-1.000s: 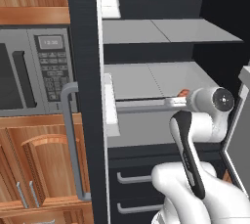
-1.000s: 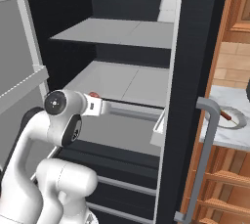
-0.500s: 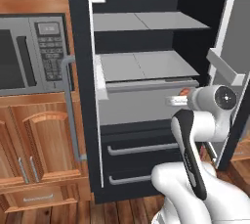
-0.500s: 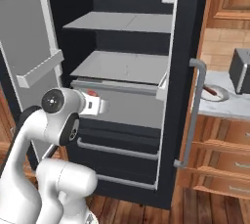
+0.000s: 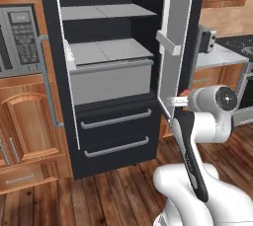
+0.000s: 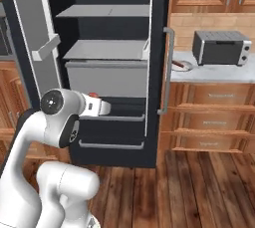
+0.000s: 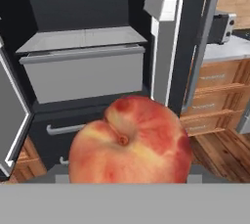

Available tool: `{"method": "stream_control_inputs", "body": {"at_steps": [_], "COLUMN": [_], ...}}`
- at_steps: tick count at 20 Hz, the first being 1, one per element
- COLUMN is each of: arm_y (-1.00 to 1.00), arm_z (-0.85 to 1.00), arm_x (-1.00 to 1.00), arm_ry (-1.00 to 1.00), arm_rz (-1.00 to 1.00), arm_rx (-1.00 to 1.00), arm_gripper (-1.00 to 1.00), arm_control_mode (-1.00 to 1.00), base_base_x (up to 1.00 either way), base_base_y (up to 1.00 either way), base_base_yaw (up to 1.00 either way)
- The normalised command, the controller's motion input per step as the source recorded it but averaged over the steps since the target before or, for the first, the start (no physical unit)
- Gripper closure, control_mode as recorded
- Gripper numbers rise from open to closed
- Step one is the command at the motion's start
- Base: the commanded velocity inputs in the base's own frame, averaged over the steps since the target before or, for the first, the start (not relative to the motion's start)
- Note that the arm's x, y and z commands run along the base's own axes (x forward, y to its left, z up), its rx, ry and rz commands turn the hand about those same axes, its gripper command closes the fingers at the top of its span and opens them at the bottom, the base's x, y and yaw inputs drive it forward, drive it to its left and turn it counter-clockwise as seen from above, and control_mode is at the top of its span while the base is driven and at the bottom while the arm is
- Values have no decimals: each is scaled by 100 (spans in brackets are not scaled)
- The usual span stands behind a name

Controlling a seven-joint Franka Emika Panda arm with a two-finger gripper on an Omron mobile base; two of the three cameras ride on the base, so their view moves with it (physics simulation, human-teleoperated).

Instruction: Place the cold items (peach and lemon wedge) from the fridge in one tupperware on the dining counter. Place the warm items (kebab skewer and hot dog) in the stove area in another tupperware.

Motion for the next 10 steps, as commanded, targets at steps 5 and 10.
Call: {"method": "stream_control_inputs", "body": {"at_steps": [5,10], "arm_y": [0,0], "arm_z": [0,0], "arm_x": [0,0], "arm_ry": [0,0], "arm_rz": [0,0], "arm_rx": [0,0], "arm_gripper": [100,100], "arm_control_mode": [100,100], "base_base_x": [-100,-100], "base_base_y": [-2,0], "base_base_yaw": [-26,-21]}}
